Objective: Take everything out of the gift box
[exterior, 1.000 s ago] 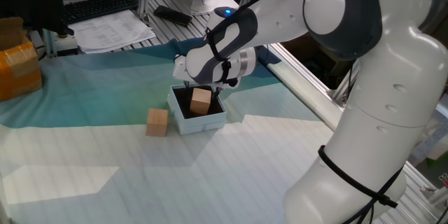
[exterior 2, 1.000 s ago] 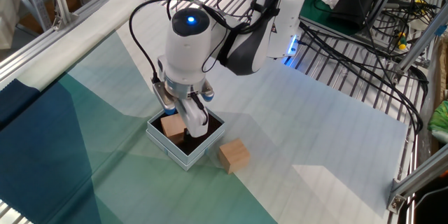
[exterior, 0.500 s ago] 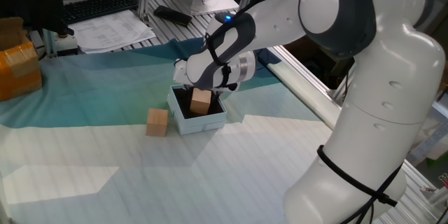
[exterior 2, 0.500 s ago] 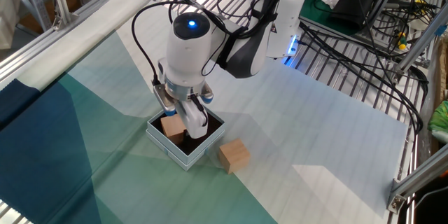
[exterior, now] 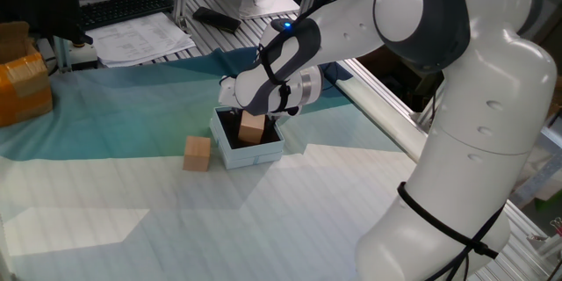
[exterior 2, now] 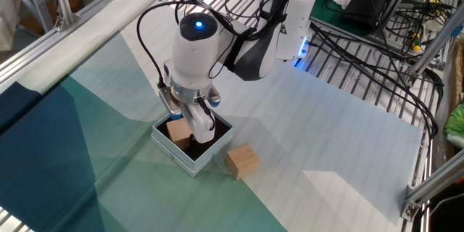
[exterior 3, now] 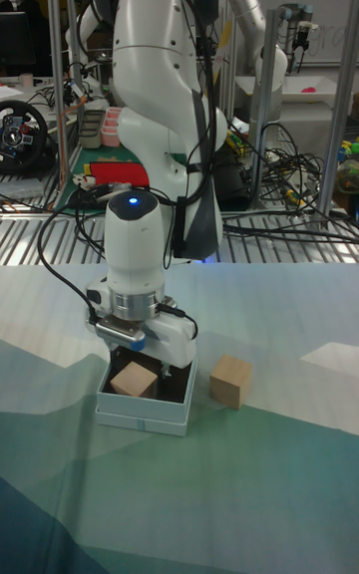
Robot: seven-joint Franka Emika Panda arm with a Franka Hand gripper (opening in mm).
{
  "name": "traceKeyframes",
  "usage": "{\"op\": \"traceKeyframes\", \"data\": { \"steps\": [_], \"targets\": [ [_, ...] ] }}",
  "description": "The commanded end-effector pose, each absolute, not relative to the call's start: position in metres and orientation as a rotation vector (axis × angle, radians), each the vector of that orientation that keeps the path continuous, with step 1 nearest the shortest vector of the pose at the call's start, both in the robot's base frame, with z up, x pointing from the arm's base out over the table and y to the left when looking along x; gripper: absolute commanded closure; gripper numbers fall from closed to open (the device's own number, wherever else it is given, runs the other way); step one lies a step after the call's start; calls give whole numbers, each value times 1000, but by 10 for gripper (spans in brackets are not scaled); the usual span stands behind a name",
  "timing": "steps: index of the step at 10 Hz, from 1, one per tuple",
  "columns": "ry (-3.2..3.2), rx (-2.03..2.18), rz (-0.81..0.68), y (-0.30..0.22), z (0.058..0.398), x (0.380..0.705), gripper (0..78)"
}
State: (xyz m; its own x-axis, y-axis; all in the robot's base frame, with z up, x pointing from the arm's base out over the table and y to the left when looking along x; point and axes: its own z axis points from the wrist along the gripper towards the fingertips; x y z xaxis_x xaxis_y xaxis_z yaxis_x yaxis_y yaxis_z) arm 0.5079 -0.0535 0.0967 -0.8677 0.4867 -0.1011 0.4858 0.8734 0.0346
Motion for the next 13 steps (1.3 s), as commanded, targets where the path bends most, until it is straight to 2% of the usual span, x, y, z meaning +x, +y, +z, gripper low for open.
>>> {"op": "traceKeyframes", "data": {
  "steps": [1, 11, 12, 13],
  "targets": [
    [2934, 768, 12, -54, 98, 509, 763],
    [2934, 768, 12, -54, 98, 509, 763],
    [2942, 775, 4, -55, 116, 506, 763],
    [2943, 775, 3, -54, 118, 505, 763]
  ]
}}
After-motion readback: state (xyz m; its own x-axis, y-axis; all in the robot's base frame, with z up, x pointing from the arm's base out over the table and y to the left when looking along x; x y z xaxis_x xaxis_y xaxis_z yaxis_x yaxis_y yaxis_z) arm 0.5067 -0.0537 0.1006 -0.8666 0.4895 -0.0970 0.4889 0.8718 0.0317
